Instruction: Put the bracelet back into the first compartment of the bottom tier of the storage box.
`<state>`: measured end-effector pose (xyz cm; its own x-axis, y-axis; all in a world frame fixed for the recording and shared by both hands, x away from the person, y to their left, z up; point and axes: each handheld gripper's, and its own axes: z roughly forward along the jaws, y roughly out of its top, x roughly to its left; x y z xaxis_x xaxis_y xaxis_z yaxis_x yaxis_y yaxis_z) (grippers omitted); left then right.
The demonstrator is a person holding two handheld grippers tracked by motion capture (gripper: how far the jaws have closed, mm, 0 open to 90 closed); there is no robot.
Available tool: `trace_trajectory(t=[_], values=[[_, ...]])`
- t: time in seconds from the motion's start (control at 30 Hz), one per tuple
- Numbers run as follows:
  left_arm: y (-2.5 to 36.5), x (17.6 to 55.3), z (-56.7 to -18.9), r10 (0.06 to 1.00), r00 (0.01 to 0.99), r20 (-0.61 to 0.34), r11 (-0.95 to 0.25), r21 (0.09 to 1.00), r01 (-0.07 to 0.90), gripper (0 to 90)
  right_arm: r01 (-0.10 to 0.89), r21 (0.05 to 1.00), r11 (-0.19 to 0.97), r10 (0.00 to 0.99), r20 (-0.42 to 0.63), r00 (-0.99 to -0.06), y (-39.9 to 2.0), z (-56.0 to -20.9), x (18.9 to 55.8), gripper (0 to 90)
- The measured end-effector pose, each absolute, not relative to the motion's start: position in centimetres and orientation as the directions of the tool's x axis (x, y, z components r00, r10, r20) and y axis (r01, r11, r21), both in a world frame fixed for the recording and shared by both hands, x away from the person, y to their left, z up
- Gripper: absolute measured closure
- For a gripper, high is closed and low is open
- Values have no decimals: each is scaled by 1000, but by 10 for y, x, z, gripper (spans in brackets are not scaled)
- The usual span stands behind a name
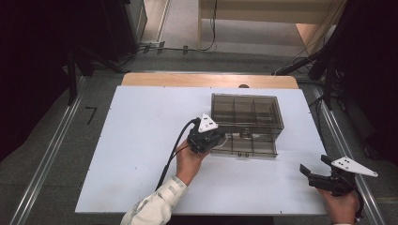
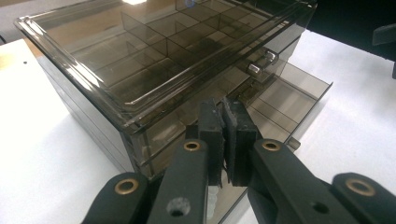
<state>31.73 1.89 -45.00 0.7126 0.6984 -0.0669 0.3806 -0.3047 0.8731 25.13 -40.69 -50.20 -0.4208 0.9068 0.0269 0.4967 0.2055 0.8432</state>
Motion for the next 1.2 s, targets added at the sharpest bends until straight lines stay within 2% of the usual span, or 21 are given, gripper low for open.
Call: trace_trajectory(t=[0.4,0.53,0.63,0.8,1.2], values=[[15,318,-454,698,714,-51,-322,869,376,852,497,843,206,906,27,-422,-407,-502,251,42],[14,317,-454,699,713,-58,-321,865,386,634,498,843,206,906,27,-422,-407,-502,251,42],[13,315,-454,703,709,-52,-328,861,389,528,498,842,207,906,28,-423,-407,-502,251,42],[15,310,-454,700,712,-57,-317,869,381,494,500,841,206,906,29,-422,-407,-502,251,42],[18,298,-448,717,696,-34,-319,872,371,217,502,840,207,906,28,-422,-407,-503,252,42]])
